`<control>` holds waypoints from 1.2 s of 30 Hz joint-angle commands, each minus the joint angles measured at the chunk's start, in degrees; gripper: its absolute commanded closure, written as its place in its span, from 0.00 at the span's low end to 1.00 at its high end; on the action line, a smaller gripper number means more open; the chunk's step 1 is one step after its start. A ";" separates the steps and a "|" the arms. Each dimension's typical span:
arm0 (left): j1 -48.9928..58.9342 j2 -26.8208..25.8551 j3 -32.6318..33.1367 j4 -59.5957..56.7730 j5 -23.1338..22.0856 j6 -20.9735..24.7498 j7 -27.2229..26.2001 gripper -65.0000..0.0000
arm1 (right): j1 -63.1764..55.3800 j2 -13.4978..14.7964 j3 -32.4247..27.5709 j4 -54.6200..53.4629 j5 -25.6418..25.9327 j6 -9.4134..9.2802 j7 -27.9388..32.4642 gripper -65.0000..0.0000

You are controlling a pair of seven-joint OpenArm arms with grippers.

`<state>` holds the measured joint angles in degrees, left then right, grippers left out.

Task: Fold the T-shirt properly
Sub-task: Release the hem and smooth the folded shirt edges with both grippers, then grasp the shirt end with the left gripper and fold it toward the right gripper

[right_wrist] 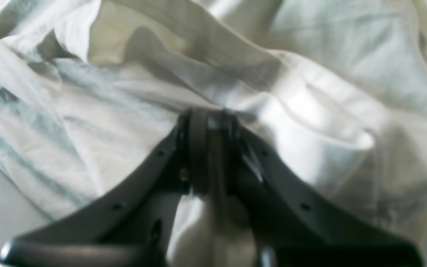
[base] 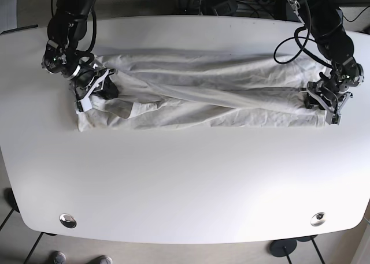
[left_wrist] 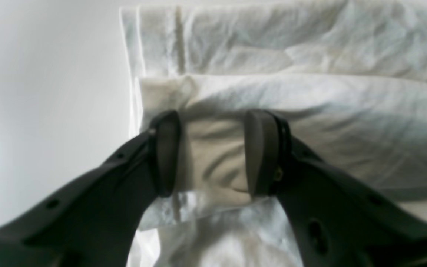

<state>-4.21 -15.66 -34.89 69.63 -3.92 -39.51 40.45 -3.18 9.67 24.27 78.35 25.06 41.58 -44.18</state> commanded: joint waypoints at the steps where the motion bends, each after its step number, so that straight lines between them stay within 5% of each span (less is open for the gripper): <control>1: -1.29 0.06 0.13 -0.22 1.07 -0.49 3.38 0.60 | 1.11 1.63 0.30 0.03 -3.56 -1.58 -2.37 0.90; 4: -3.92 -0.03 -3.22 6.02 -2.54 -0.49 11.20 0.59 | 1.64 1.54 0.21 3.10 -3.56 -1.58 -2.54 0.90; 9: -3.75 -1.44 -7.87 14.55 -11.77 -0.49 17.80 0.28 | 1.55 1.01 0.21 4.86 -3.48 -1.58 -2.63 0.90; 17: 1.26 -7.06 -9.98 4.09 -27.51 -0.49 18.50 0.26 | 1.55 -0.31 0.30 5.13 -3.48 -1.58 -4.04 0.90; 27: 1.09 -6.98 -3.57 -8.39 -28.30 -0.49 15.69 0.28 | 1.55 -0.40 0.30 5.13 -3.48 -1.58 -4.04 0.90; 29: 1.09 -6.98 -0.75 -8.48 -28.30 -0.49 15.69 0.38 | 1.55 -0.40 0.30 5.13 -3.48 -1.58 -4.04 0.90; 32: 1.09 -6.89 1.62 -8.48 -28.30 -0.49 15.69 0.82 | 1.55 -0.66 0.30 5.13 -3.48 -1.58 -4.04 0.90; 36: 1.17 -6.89 1.27 -4.88 -28.56 -0.49 15.69 0.90 | 1.55 -1.89 0.39 5.13 -3.48 -1.58 -4.04 0.90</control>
<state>-2.90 -21.63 -33.47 64.73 -33.69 -40.12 54.87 -2.13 7.33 24.69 82.59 21.37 39.88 -47.77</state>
